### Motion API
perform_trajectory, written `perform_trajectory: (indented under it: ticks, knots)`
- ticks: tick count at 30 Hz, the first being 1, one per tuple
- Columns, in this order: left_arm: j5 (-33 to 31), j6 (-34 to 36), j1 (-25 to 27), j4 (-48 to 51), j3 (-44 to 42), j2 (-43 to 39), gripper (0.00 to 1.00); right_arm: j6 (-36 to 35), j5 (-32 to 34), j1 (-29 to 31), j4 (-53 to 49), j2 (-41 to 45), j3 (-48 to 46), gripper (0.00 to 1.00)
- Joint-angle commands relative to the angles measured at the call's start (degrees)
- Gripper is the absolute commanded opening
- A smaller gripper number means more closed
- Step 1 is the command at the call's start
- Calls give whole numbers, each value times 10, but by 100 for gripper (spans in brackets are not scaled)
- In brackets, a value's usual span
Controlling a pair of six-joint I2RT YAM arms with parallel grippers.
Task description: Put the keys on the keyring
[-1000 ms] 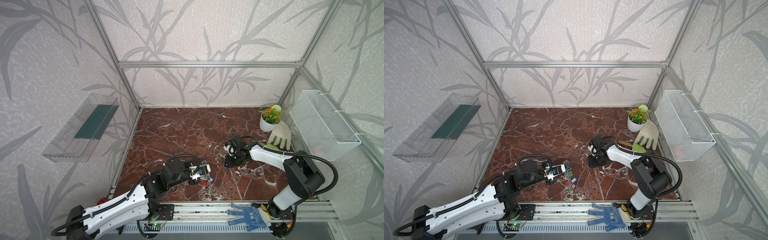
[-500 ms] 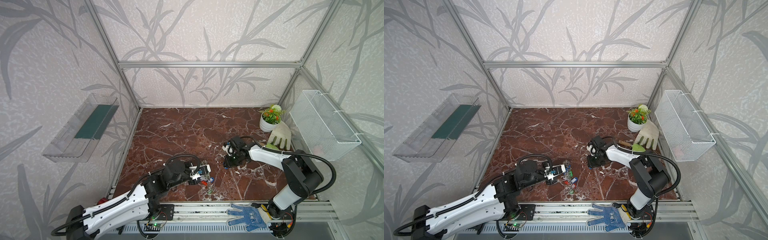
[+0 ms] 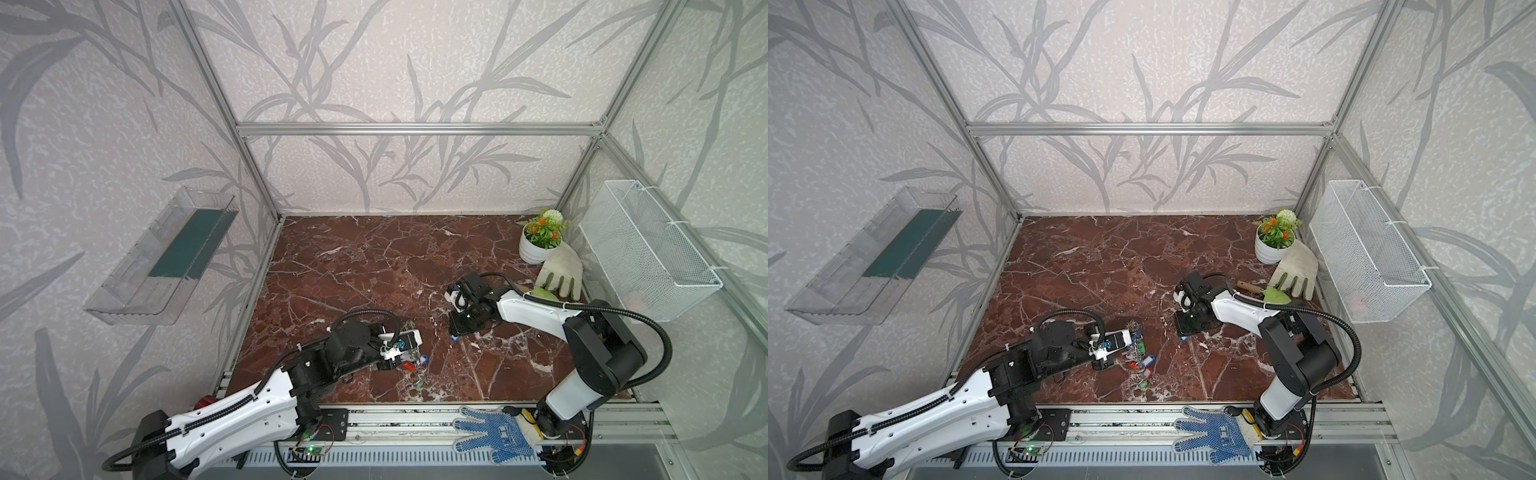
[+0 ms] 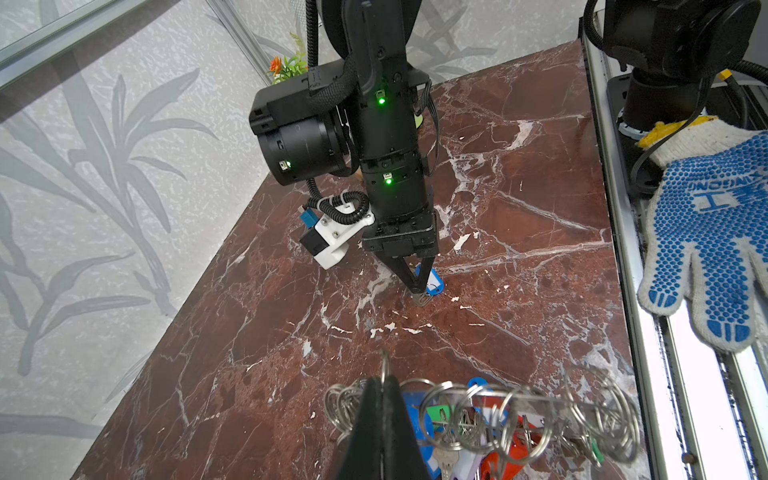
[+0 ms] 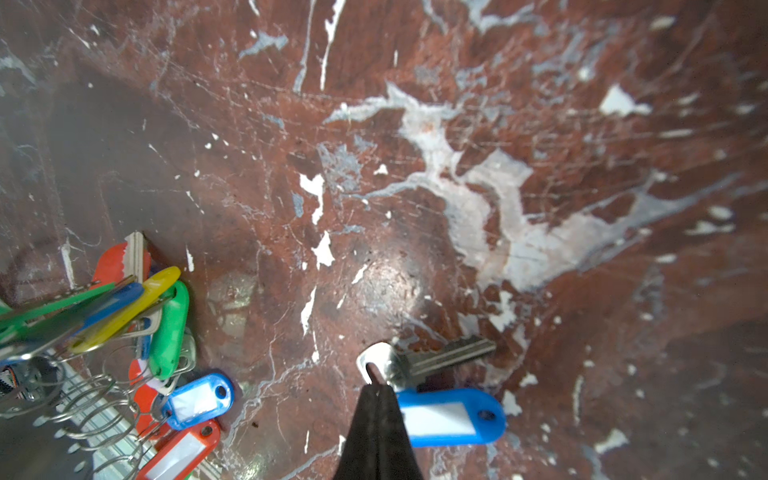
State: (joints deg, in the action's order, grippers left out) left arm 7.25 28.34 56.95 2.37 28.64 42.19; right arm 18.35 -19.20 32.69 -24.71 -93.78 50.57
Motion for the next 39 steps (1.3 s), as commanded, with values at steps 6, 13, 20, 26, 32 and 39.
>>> perform_trajectory:
  ticks: [6, 13, 20, 26, 32, 39]
  knots:
    - [8, -3, 2, -31, 19, -4, 0, 6, 51, 4, 6, 44, -5, 0]
    - [6, -3, 2, -31, 19, -4, 0, 34, 109, 3, 88, 72, -22, 0]
    - [7, -4, 2, -31, 18, -4, 0, 55, 144, 3, 270, 74, -126, 0]
    - [8, -4, 2, -31, 18, -5, 0, 44, 148, 5, 338, 138, -216, 0]
    - [10, -5, 2, -31, 18, -3, 0, 23, 144, 6, 316, 204, -252, 16]
    - [10, -5, 2, -30, 20, -2, 0, 17, 162, 2, 247, 257, -221, 29]
